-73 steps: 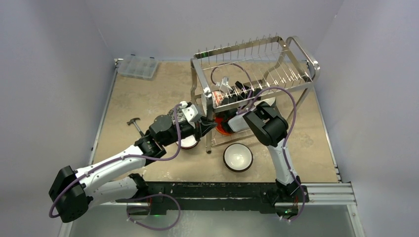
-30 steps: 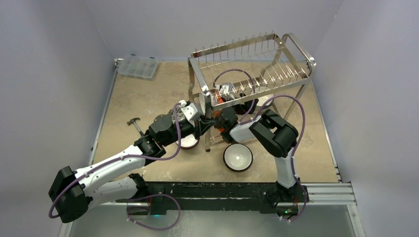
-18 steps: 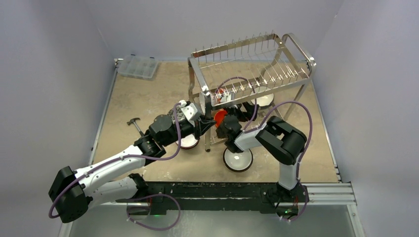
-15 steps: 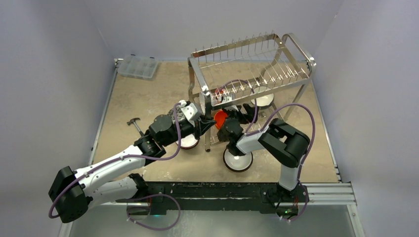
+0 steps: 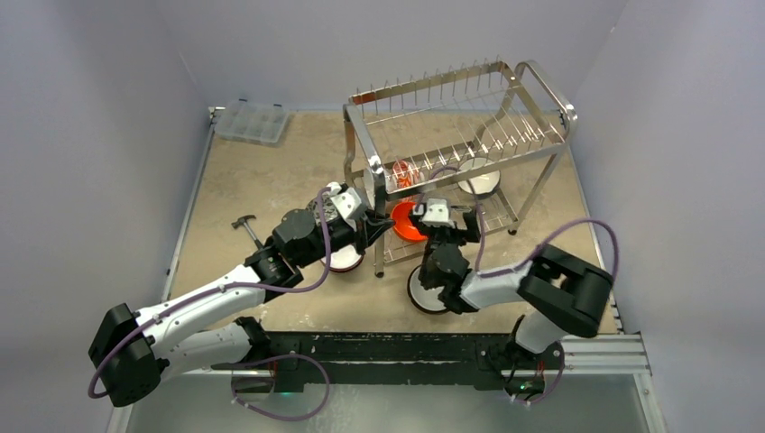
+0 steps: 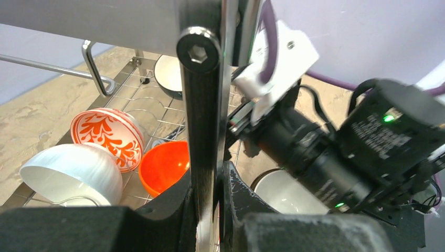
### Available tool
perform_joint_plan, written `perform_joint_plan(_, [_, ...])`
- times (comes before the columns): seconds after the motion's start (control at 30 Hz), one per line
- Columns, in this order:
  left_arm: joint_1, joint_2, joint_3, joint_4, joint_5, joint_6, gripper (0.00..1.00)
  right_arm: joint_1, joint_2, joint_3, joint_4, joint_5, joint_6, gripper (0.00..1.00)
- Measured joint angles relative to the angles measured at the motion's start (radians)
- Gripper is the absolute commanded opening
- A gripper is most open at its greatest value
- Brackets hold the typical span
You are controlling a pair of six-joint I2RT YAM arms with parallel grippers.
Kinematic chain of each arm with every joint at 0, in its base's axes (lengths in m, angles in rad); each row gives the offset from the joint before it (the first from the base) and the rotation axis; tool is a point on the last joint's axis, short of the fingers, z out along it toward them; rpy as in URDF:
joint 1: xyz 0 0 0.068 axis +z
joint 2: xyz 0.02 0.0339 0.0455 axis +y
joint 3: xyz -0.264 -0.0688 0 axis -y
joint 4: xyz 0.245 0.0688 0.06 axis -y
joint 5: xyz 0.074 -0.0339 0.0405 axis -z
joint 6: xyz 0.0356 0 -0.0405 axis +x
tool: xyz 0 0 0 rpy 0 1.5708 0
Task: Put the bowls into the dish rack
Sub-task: Adjust the dish rack at the center of the board.
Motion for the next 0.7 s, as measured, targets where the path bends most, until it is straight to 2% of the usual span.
perform_joint_plan(0.07, [-0.003,0.000,0.004,-0.005,-0.010,0.000,0.00,0.007,-0.102,-0.031,-0.095,-0.053,0.133,0.99])
perform_joint_plan(0.17, [-0.004,0.000,0.010,-0.014,-0.023,-0.001,0.00,0.003,-0.245,-0.039,-0.390,-0.153,0.378,0.99])
perform_joint_plan(0.27, [-0.005,0.000,0.018,-0.033,-0.056,0.000,0.00,-0.003,-0.341,-0.039,-0.574,-0.229,0.598,0.99])
perform_joint_plan(0.47, [-0.005,0.012,0.050,-0.087,-0.155,0.002,0.00,-0.014,-0.465,-0.026,-0.751,-0.379,0.888,0.99])
perform_joint_plan(0.7, [0.000,0.071,0.120,-0.142,-0.236,0.005,0.00,-0.014,-0.528,-0.026,-0.872,-0.579,1.056,0.99])
